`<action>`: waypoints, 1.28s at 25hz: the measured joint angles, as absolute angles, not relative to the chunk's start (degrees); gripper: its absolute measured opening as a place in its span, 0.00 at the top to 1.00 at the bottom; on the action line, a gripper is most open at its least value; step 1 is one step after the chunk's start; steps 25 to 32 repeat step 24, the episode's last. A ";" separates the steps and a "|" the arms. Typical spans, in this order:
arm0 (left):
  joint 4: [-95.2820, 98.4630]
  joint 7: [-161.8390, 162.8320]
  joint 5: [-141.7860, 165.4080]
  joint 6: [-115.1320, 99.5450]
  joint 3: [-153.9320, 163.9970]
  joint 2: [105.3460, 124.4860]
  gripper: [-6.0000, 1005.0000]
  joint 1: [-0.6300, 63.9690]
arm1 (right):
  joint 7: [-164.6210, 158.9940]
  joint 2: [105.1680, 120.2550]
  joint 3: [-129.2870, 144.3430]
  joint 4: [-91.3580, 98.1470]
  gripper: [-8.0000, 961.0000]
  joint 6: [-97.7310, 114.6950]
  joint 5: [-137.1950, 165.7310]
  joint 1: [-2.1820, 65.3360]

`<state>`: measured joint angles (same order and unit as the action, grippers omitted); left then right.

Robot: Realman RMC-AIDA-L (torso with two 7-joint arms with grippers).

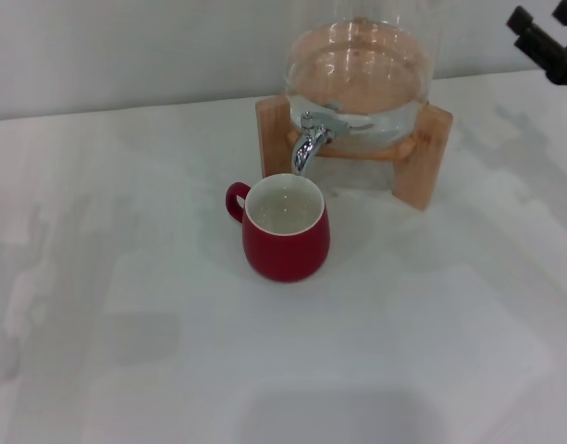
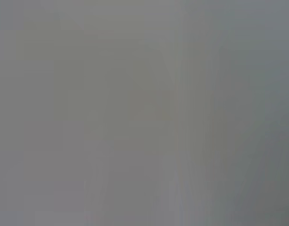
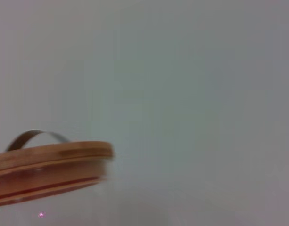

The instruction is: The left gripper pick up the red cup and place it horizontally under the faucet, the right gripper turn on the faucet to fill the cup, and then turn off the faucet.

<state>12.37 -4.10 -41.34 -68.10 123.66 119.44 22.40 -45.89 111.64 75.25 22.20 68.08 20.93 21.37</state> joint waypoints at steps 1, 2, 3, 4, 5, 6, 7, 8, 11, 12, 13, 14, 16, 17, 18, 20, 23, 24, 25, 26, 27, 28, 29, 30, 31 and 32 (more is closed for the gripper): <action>12.38 -4.15 -41.49 -68.19 123.66 119.44 0.33 22.41 | -45.41 111.64 74.42 22.26 0.13 67.60 20.92 21.37; 12.38 -4.22 -41.76 -68.36 123.66 119.44 0.33 22.41 | -44.89 111.68 73.68 22.33 0.13 67.17 20.92 21.37; 12.39 -4.27 -42.06 -68.53 123.66 119.44 0.33 22.41 | -44.37 111.72 73.00 22.39 0.13 66.77 20.92 21.36; 12.39 -4.32 -42.97 -68.86 123.64 119.44 0.33 22.42 | -43.67 111.78 72.12 22.43 0.13 66.31 20.91 21.36; 12.39 -4.32 -42.97 -68.86 123.64 119.44 0.33 22.42 | -42.46 111.95 70.83 22.43 0.13 65.96 20.91 21.36; 12.39 -4.32 -43.38 -69.01 123.62 119.43 0.33 22.41 | -42.46 111.95 70.83 22.43 0.13 65.96 20.91 21.36; 12.39 -4.33 -43.92 -69.21 123.59 119.41 0.33 22.42 | -41.54 112.12 69.71 22.35 0.13 65.69 20.91 21.36; 12.39 -4.33 -44.27 -69.31 123.58 119.40 0.33 22.42 | -40.86 112.24 68.88 22.31 0.13 65.49 20.91 21.36; 12.40 -4.37 -46.09 -69.47 123.57 119.31 0.33 22.41 | -38.32 112.87 66.11 22.25 0.13 64.76 20.83 21.36; 12.40 -4.39 -46.57 -69.48 123.57 119.30 0.33 22.43 | -38.32 112.87 66.11 22.25 0.13 64.76 20.83 21.36; 12.40 -4.42 -47.29 -69.51 123.57 119.30 0.33 22.45 | -37.36 113.15 65.19 22.24 0.13 64.55 20.79 21.36; 12.39 -4.43 -47.81 -69.52 123.57 119.29 0.33 22.46 | -35.22 113.88 62.94 22.23 0.13 64.28 20.77 21.35; 12.39 -4.44 -48.65 -69.68 123.57 119.28 0.33 22.47 | -33.85 114.38 61.83 22.25 0.13 64.00 20.76 21.32; 12.40 -4.45 -49.02 -69.95 123.57 119.28 0.33 22.46 | -33.13 114.56 61.48 22.31 0.13 63.82 20.73 21.30; 12.40 -4.45 -49.34 -70.24 123.57 119.29 0.33 22.41 | -32.51 114.74 61.16 22.37 0.13 63.62 20.65 21.27; 12.40 -4.42 -49.81 -71.04 123.57 119.36 0.33 22.22 | -31.85 114.82 61.01 22.28 0.13 63.37 20.33 21.24; 12.40 -4.18 -50.09 -72.25 123.57 119.46 0.33 21.91 | -31.83 114.78 60.70 22.28 0.13 63.13 20.30 21.20; 12.39 -4.13 -50.14 -72.55 123.57 119.49 0.33 21.86 | -31.82 114.79 60.41 22.31 0.13 63.08 20.29 21.15; 12.39 -4.13 -50.14 -72.55 123.57 119.49 0.33 21.86 | -31.82 114.79 60.41 22.31 0.13 63.08 20.29 21.15; 12.39 -4.13 -50.14 -72.55 123.57 119.49 0.33 21.86 | -31.82 114.79 60.41 22.31 0.13 63.08 20.29 21.15; 12.39 -4.13 -50.14 -72.55 123.57 119.49 0.33 21.86 | -31.82 114.79 60.41 22.31 0.13 63.08 20.29 21.15; 12.39 -4.13 -50.14 -72.55 123.57 119.49 0.33 21.86 | -31.82 114.79 60.41 22.31 0.13 63.08 20.29 21.15; 12.39 -4.13 -50.14 -72.55 123.57 119.49 0.33 21.86 | -31.82 114.79 60.41 22.31 0.13 63.08 20.29 21.15; 12.39 -4.13 -50.14 -72.55 123.57 119.49 0.33 21.86 | -31.82 114.79 60.41 22.31 0.13 63.08 20.29 21.15; 12.39 -4.13 -50.14 -72.55 123.57 119.49 0.33 21.86 | -31.82 114.79 60.41 22.31 0.13 63.08 20.29 21.15; 12.39 -4.13 -50.14 -72.55 123.57 119.49 0.33 21.86 | -31.82 114.79 60.41 22.31 0.13 63.08 20.29 21.15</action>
